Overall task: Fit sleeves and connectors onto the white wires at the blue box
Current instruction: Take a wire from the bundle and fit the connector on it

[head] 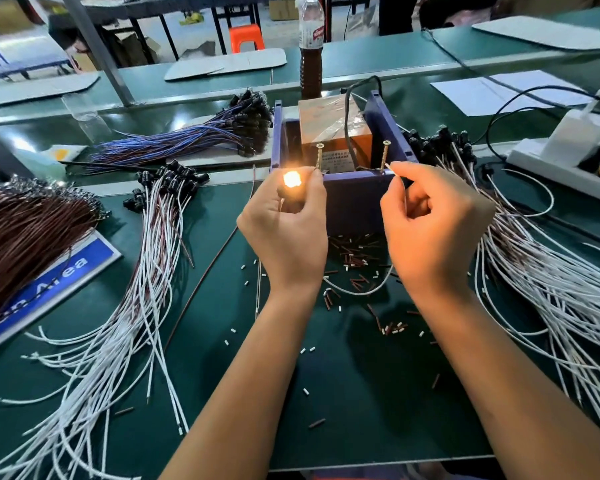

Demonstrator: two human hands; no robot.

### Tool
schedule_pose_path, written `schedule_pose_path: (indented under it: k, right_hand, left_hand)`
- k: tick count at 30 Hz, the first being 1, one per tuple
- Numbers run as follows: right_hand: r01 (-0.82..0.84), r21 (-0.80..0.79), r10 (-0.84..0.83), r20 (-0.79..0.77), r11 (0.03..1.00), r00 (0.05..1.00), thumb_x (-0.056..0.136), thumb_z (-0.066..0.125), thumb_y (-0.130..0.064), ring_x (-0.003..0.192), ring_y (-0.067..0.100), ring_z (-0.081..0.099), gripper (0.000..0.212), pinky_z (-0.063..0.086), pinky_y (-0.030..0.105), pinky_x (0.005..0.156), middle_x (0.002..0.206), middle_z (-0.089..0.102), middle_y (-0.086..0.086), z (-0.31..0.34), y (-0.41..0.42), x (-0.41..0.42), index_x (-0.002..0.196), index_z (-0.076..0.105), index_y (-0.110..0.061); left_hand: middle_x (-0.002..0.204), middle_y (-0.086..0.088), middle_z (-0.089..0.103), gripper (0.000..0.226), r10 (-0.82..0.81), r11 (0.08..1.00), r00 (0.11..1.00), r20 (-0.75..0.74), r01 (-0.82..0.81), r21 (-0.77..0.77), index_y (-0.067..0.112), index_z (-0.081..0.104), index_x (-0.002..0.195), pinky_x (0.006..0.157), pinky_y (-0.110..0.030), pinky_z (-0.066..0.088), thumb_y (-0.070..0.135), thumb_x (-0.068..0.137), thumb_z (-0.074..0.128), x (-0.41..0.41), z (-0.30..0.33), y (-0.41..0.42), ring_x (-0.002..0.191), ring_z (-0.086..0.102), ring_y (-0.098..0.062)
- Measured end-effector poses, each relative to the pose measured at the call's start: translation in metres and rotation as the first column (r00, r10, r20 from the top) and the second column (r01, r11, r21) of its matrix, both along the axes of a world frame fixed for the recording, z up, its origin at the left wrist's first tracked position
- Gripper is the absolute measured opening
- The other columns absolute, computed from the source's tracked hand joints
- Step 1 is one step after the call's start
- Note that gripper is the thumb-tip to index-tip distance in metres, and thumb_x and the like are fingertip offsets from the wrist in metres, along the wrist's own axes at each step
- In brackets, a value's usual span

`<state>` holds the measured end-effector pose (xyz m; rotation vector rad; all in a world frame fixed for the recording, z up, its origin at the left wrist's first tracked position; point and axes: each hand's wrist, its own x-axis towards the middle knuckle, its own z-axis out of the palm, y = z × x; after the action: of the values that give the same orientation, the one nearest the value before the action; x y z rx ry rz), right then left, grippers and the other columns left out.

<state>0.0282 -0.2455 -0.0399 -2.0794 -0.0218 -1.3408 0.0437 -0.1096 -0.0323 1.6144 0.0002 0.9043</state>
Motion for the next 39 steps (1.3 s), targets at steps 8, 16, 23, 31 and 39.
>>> schedule_pose_path:
  k: [8, 16, 23, 31, 39]
  right_hand:
    - [0.007, 0.088, -0.006, -0.013, 0.996, 1.0, 0.091, 0.069, -0.006, 0.059, 0.008, 0.051, 0.014, 0.038, 0.008, 0.066, 0.067, 0.067, 0.0, 0.002, 0.002, -0.002, 0.099, 0.081, -0.007]
    - [-0.025, 0.077, 0.026, -0.009, 0.997, 1.0, 0.095, 0.068, -0.007, 0.053, 0.011, 0.049, 0.013, 0.038, 0.013, 0.059, 0.062, 0.057, -0.005, 0.001, 0.006, 0.003, 0.1, 0.08, -0.007]
    - [-0.027, 0.074, 0.028, -0.007, 0.997, 1.0, 0.096, 0.068, -0.009, 0.053, 0.012, 0.05, 0.013, 0.038, 0.016, 0.057, 0.063, 0.057, -0.005, -0.001, 0.004, 0.004, 0.1, 0.08, -0.007]
    - [-0.035, 0.162, 0.041, -0.032, 0.986, 0.999, 0.093, 0.069, -0.013, 0.058, 0.007, 0.059, 0.012, 0.049, 0.023, 0.06, 0.067, 0.063, -0.01, 0.006, -0.008, -0.003, 0.098, 0.08, -0.012]
    - [0.157, 0.122, -0.086, -0.453, 0.98, 0.887, 0.089, 0.071, -0.026, 0.087, 0.026, 0.072, 0.033, 0.059, 0.048, 0.089, 0.09, 0.074, 0.002, 0.036, -0.087, -0.025, 0.121, 0.074, -0.016]
  left_hand:
    - [0.066, 0.0, 0.069, 0.01, -0.029, 0.998, 0.999, -0.014, 0.028, -0.055, 0.015, 0.077, 0.079, 0.06, -0.043, 0.055, 0.014, 0.088, 0.078, 0.002, -0.002, -0.001, 0.061, 0.064, -0.027]
    - [0.064, -0.004, 0.069, 0.016, -0.01, 1.0, 0.999, -0.034, 0.009, -0.028, 0.022, 0.072, 0.075, 0.066, -0.047, 0.057, 0.016, 0.089, 0.077, 0.0, 0.0, -0.001, 0.061, 0.066, -0.028]
    - [0.065, 0.0, 0.07, 0.018, -0.01, 1.0, 0.999, -0.038, 0.009, -0.021, 0.028, 0.07, 0.076, 0.065, -0.045, 0.057, 0.017, 0.089, 0.077, -0.003, 0.003, -0.001, 0.059, 0.067, -0.022]
    - [0.07, -0.006, 0.071, 0.009, -0.065, 0.99, 0.997, 0.033, 0.068, -0.119, 0.014, 0.075, 0.083, 0.059, -0.039, 0.053, 0.013, 0.091, 0.075, -0.013, 0.003, -0.005, 0.063, 0.065, -0.03]
    - [0.072, -0.001, 0.074, 0.011, -0.405, 0.909, 0.906, -0.121, 0.384, -0.165, 0.015, 0.076, 0.08, 0.068, -0.024, 0.056, 0.012, 0.091, 0.077, -0.023, 0.023, -0.071, 0.071, 0.071, -0.021]
